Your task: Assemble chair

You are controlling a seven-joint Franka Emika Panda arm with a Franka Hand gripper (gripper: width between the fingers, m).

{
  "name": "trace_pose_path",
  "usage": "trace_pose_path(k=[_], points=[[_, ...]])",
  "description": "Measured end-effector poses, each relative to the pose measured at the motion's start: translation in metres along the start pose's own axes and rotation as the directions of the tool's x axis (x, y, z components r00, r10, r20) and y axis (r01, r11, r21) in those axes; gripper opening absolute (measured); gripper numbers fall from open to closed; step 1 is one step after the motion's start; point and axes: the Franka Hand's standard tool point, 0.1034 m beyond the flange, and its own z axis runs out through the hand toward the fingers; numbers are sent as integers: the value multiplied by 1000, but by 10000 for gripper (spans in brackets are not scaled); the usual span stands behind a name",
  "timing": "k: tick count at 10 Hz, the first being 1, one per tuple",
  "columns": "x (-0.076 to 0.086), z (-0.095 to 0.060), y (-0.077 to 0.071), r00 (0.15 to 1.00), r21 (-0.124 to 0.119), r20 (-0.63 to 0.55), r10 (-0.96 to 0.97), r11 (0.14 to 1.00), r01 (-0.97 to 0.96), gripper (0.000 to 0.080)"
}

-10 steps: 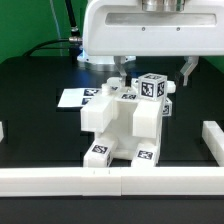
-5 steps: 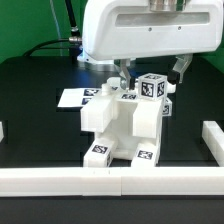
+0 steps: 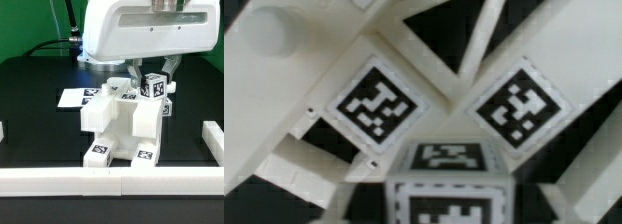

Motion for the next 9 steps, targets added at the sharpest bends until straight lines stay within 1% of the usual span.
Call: trace_pose_path(k=[1, 2, 3, 5, 7, 9], points=[[0, 0, 0, 1000, 0, 0, 0, 1000, 0, 285], [0, 0, 0, 998, 5, -2, 58, 998, -58, 285], [0, 0, 0, 981, 14, -1, 193, 981, -193, 285], [0, 0, -1, 930, 15, 2, 368, 930, -368, 286], [0, 1, -1, 839, 15, 5, 544, 839, -544, 287], [0, 1, -1, 720, 14, 9, 694, 720, -694, 287]])
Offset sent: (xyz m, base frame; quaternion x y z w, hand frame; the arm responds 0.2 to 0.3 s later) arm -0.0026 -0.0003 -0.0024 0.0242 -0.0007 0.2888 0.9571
